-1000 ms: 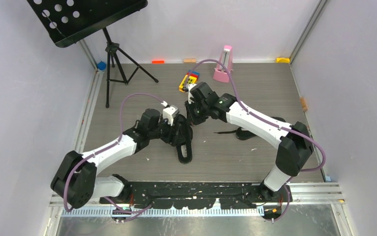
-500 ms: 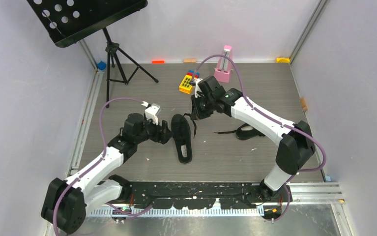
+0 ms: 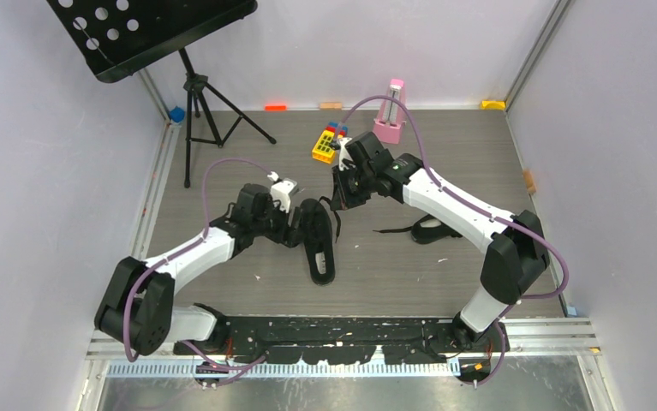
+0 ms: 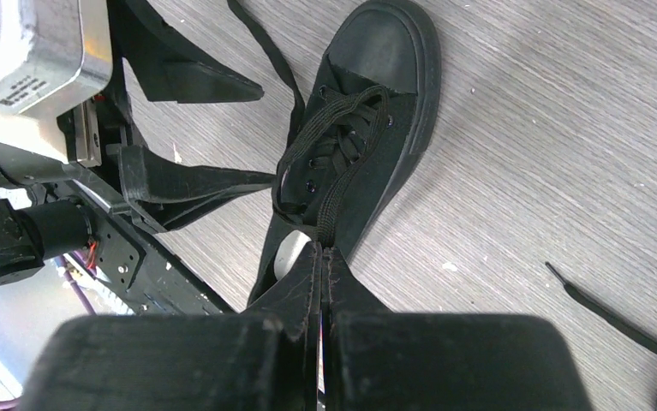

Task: Tie the shoes
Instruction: Wrap the shoelace around the shoelace.

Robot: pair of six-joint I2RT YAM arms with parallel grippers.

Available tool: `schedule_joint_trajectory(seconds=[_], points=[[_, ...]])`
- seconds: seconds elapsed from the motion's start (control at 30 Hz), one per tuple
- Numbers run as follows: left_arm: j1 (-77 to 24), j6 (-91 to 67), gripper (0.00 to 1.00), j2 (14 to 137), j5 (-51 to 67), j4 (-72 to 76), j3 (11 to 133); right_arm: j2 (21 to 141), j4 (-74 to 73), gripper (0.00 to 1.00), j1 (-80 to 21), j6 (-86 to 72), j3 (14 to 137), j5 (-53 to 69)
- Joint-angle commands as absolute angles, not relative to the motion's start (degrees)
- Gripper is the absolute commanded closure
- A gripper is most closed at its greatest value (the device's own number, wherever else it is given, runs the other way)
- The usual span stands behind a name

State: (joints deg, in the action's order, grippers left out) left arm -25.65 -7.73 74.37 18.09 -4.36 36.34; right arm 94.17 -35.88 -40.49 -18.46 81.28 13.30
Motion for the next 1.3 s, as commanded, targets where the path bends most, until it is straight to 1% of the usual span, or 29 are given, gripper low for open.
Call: schedule_joint_trajectory(seconds=[0.0,0.13,0.23,0.3,0.47,0.53,0.73,0.87,0.9,0.93,1.0,1.03,1.1,1.17,1.27], points=[[-26.1,-2.8,0.34,75.1,24.3,-1.8,39.0,93.3,-35.3,1.0,-40.6,-19.3,81.8,15.7],[-26.5,-0.4,0.36,77.1,29.1,-1.3,40.0,93.0,-35.2,1.0,-40.6,-19.4,81.9,16.3],[-26.8,1.2,0.41,78.5,34.5,-1.2,40.9,92.7,-35.5,1.0,-40.6,-19.4,81.8,16.4],[-27.0,1.3,0.51,79.1,36.6,-1.7,41.4,92.6,-35.7,1.0,-40.6,-19.4,81.7,16.5],[-27.1,0.3,0.87,79.4,38.5,-3.8,42.2,92.4,-36.1,1.0,-40.6,-19.5,81.9,15.8],[-27.1,-2.1,0.99,78.8,39.5,-3.8,42.1,92.2,-36.2,1.0,-40.6,-19.6,81.8,15.0],[-27.1,-7.6,1.0,70.1,34.8,-3.9,39.5,91.5,-37.3,1.0,-40.6,-19.4,82.5,13.1],[-27.1,-11.7,1.0,65.2,31.1,-6.9,39.6,91.2,-37.7,1.0,-40.6,-19.0,82.7,12.1],[-27.1,-13.4,1.0,64.8,28.3,-8.6,40.2,91.2,-37.8,1.0,-40.6,-19.0,82.7,12.0],[-27.0,-14.6,0.96,64.5,25.8,-10.3,40.6,91.3,-37.9,1.0,-40.6,-19.1,82.7,12.0],[-26.9,-20.6,0.6,64.8,17.5,-13.8,41.1,91.4,-38.1,1.0,-40.6,-19.1,82.7,11.8],[-26.4,-25.1,0.48,65.2,14.2,-15.7,41.4,91.4,-38.1,1.0,-40.6,-19.2,82.7,11.8],[-25.3,-33.5,0.33,65.3,10.3,-16.6,40.7,91.1,-38.1,1.0,-40.6,-19.3,82.7,11.5],[-24.5,-44.2,0.3,65.0,5.9,-17.2,39.2,91.0,-38.1,1.0,-40.6,-19.3,82.7,11.4],[-24.0,-56.6,0.29,63.9,3.3,-14.7,36.3,91.0,-38.1,1.0,-40.6,-19.5,82.8,11.5]])
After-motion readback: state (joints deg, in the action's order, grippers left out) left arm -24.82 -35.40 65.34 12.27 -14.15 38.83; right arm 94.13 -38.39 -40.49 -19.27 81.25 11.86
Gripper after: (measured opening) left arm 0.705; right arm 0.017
